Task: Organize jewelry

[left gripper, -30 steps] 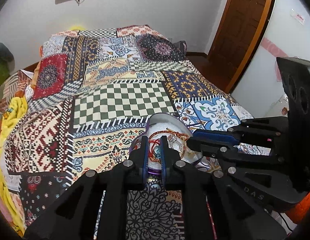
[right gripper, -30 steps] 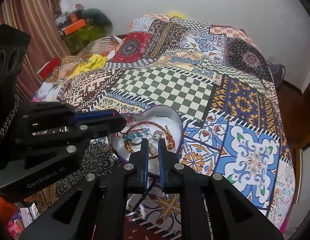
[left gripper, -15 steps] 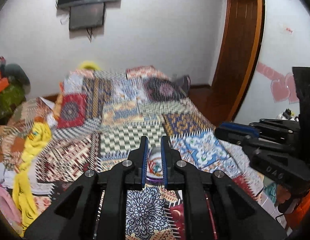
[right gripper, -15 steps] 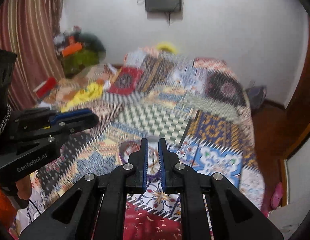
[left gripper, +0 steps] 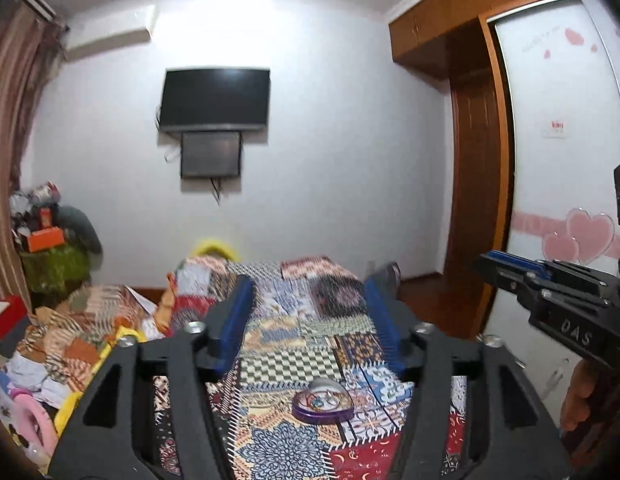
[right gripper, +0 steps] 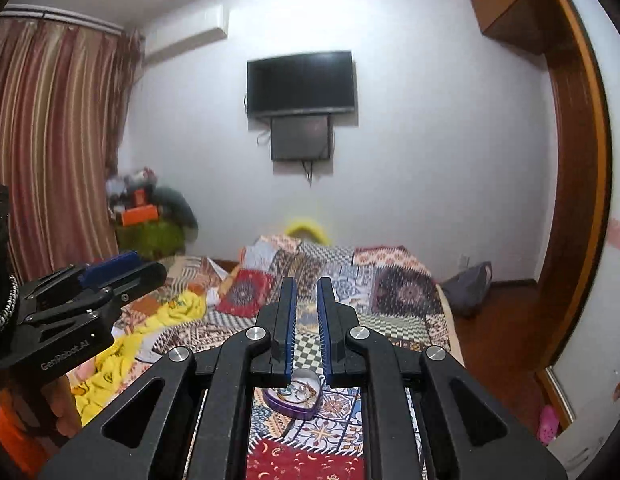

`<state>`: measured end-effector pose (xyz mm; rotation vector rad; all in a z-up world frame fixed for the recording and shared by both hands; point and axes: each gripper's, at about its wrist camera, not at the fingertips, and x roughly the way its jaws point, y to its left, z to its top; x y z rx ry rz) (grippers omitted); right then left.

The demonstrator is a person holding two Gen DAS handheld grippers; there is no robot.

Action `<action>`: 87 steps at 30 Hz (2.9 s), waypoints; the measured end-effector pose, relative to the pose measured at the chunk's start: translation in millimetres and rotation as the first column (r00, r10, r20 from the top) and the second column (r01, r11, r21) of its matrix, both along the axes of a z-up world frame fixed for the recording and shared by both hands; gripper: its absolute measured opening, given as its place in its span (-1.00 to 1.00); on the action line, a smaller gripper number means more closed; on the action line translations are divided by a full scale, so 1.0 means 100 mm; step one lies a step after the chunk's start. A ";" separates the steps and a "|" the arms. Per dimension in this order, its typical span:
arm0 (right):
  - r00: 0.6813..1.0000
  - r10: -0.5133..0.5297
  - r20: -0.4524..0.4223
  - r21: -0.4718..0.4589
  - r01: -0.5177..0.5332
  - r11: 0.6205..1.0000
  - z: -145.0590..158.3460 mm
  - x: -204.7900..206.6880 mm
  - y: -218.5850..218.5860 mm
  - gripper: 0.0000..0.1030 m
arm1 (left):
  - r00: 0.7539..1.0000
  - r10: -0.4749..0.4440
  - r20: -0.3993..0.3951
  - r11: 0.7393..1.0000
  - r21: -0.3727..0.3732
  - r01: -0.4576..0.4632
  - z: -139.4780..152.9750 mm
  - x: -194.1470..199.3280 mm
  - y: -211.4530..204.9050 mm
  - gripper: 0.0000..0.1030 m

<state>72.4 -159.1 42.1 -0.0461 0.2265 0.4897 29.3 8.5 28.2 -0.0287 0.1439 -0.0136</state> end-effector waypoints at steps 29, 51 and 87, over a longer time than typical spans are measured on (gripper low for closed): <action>0.987 -0.131 0.097 0.023 0.129 0.991 -0.06 -0.39 -0.04 1.00 | 0.996 0.086 -0.022 0.996 -0.019 -0.087 -0.11 -0.21 0.03 0.93; 0.989 -0.136 0.056 0.034 0.135 0.990 -0.04 -0.36 -0.10 1.00 | 0.995 0.086 -0.051 0.996 -0.022 -0.087 -0.11 -0.15 0.06 0.97; 0.989 -0.143 0.027 0.043 0.142 0.989 -0.08 -0.27 -0.13 1.00 | 0.997 0.050 -0.066 0.998 -0.044 -0.053 -0.16 -0.13 0.07 0.97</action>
